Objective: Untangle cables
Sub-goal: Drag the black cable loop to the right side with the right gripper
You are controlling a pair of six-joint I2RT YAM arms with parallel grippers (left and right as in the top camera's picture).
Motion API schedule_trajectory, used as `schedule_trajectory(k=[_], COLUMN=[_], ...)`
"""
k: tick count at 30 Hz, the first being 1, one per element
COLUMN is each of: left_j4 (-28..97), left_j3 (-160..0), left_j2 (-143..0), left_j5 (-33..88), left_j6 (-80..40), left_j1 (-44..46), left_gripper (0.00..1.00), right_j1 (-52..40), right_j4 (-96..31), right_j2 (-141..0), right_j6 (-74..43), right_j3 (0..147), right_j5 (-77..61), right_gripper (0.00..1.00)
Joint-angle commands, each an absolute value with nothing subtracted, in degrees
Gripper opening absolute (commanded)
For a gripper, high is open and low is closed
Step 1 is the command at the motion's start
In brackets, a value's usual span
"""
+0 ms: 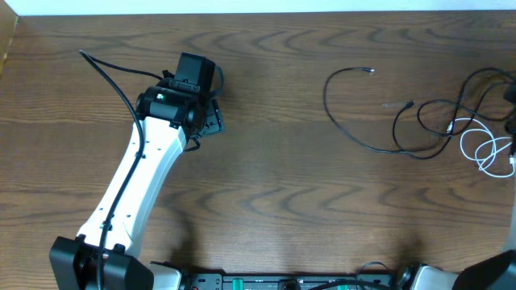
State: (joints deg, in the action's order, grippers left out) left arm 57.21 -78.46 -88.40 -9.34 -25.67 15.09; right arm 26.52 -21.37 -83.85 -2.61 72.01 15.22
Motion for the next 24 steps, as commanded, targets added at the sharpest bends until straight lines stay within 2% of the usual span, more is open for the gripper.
schedule_trajectory(k=[1, 2, 4, 5, 7, 9, 12, 15, 18, 24], left_j4=[57.6, 57.6, 57.6, 57.6, 57.6, 57.6, 57.6, 57.6, 57.5, 57.4], left_j3=[-78.8, -78.8, -78.8, -78.8, -78.8, -78.8, -78.8, -78.8, -78.8, -78.8], left_j2=[-88.2, -88.2, -88.2, -88.2, -88.2, -88.2, -88.2, -88.2, -88.2, -88.2], left_j5=[-9.5, -9.5, -9.5, -9.5, -9.5, -9.5, -9.5, -9.5, -9.5, -9.5], left_j6=[-25.6, -25.6, -25.6, -25.6, -25.6, -25.6, -25.6, -25.6, -25.6, -25.6], left_j1=[15.0, 15.0, 15.0, 15.0, 15.0, 15.0, 15.0, 15.0, 15.0, 15.0], left_gripper=[0.80, 0.80, 0.80, 0.80, 0.80, 0.80, 0.80, 0.80, 0.81, 0.80], right_j1=[28.3, 28.3, 28.0, 27.8, 27.1, 25.8, 22.3, 17.9, 12.2, -0.1], right_j4=[-22.0, -22.0, -21.9, -21.8, -21.6, -21.3, -22.4, -26.1, -32.3, -37.3], right_j2=[-87.6, -88.4, -89.8, -90.1, -90.4, -90.5, -90.5, -90.6, -91.7, -98.8], right_j6=[-4.5, -4.7, -4.7, -4.6, -4.6, -4.6, -1.3, -0.1, 0.2, 6.5], right_j3=[72.3, 72.3, 72.3, 72.3, 72.3, 72.3, 72.3, 72.3, 72.3, 72.3], right_j5=[12.1, 11.1, 7.3, 5.8, 2.5, -1.3, -11.2, -15.6, -15.8, -15.3], right_gripper=[0.01, 0.02, 0.22, 0.35, 0.51, 0.60, 0.66, 0.69, 0.74, 0.77])
